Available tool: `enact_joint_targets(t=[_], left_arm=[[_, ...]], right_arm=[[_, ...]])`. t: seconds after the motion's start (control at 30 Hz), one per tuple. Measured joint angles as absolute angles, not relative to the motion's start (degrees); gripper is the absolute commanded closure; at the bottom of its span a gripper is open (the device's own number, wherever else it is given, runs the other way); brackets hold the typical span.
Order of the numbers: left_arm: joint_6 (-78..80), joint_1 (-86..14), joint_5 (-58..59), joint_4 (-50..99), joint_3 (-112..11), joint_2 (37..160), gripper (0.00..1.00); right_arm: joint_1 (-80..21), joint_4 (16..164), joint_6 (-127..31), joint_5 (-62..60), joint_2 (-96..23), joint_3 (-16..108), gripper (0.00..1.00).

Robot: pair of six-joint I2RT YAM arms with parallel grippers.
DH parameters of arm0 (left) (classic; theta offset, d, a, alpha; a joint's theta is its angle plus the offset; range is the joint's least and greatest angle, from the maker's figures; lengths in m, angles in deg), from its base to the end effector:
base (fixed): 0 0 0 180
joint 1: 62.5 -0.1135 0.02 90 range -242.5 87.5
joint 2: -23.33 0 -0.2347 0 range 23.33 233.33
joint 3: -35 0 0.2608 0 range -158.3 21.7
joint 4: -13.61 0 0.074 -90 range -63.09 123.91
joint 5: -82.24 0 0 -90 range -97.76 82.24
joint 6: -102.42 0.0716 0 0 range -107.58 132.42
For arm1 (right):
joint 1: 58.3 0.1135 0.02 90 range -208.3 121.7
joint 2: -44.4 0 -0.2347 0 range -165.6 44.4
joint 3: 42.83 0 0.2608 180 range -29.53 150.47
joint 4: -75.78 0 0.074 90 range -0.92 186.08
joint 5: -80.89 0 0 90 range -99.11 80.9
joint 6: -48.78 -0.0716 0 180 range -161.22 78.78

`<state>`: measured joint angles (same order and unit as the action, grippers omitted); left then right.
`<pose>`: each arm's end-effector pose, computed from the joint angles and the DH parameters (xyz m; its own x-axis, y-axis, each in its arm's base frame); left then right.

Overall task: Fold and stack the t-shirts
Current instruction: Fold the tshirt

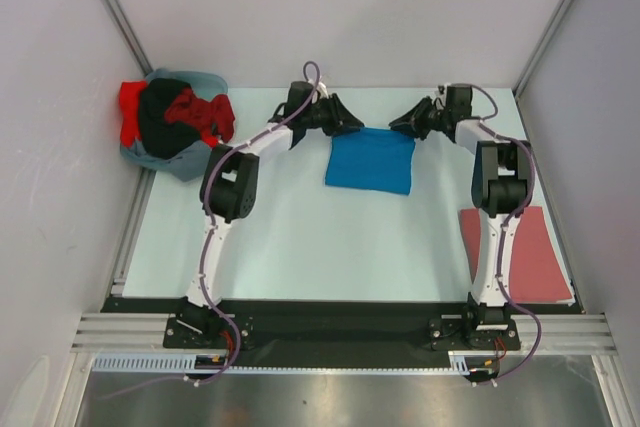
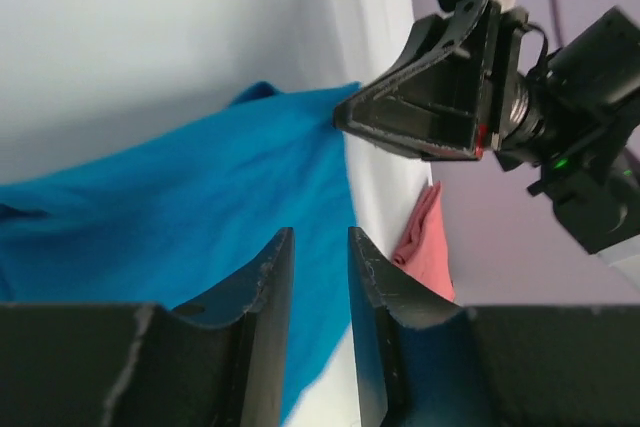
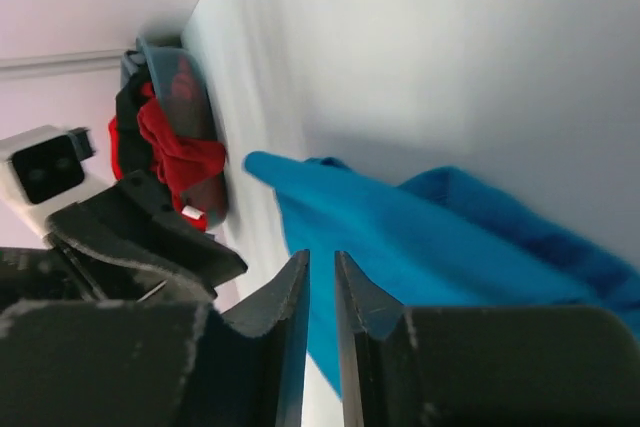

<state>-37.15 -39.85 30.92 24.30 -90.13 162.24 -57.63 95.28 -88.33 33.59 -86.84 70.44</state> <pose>0.5073 -0.2602 0.1518 -0.8763 -0.2782 -0.3932 0.2444 0.4466 -0.8607 0.5227 0.0547 0.1325 -0.8146 0.5290 -0.2379 0.0735 0.5011 0.8623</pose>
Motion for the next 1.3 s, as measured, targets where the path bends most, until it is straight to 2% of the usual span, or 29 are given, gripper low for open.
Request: enact_joint_targets(t=[0.27,0.4,0.47,0.73,0.83,0.87,0.93,1.03,1.1,1.13,1.17,1.3], left_arm=[[-48.55,-41.88,32.49,13.96,-93.63,176.51,0.67],[-50.35,-43.17,30.83,14.83,-100.05,179.20,0.66],[-50.04,-44.11,29.61,16.69,-101.89,179.79,0.64],[-41.78,-46.36,26.66,28.69,-102.85,176.78,0.64],[-39.16,-46.27,25.74,32.52,-99.70,172.01,0.66],[-38.78,-46.21,25.54,33.00,-98.39,170.35,0.67],[-38.52,-46.01,25.41,34.07,-95.33,166.13,0.67],[-38.59,-45.42,25.61,34.00,-92.10,161.17,0.68],[-39.18,-44.72,26.22,31.97,-88.67,158.35,0.68],[-39.72,-44.28,26.70,31.01,-87.05,157.43,0.68],[-40.23,-43.76,27.18,29.70,-85.45,156.99,0.67],[-41.67,-41.36,29.02,25.72,-78.35,156.95,0.67]], right_arm=[[-59.25,75.98,-100.57,38.07,-98.43,67.22,0.80],[-60.17,72.37,-103.67,39.12,-101.84,71.22,0.72],[-60.69,74.53,-103.46,39.43,-103.15,74.65,0.64],[-63.99,92.89,-93.80,35.21,-102.34,84.16,0.54],[-64.76,99.14,-90.98,33.48,-97.95,82.94,0.49],[-64.69,99.65,-90.50,33.18,-96.00,81.52,0.41],[-63.82,100.87,-89.40,32.74,-89.46,76.08,0.39],[-61.17,98.71,-88.79,32.96,-80.42,67.44,0.41],[-58.66,95.10,-89.93,34.34,-75.32,60.25,0.47],[-57.46,91.76,-90.76,35.49,-73.66,56.25,0.52],[-56.12,88.59,-91.78,36.70,-72.96,52.69,0.62],[-52.43,81.40,-93.82,40.04,-74.95,41.32,0.77]])
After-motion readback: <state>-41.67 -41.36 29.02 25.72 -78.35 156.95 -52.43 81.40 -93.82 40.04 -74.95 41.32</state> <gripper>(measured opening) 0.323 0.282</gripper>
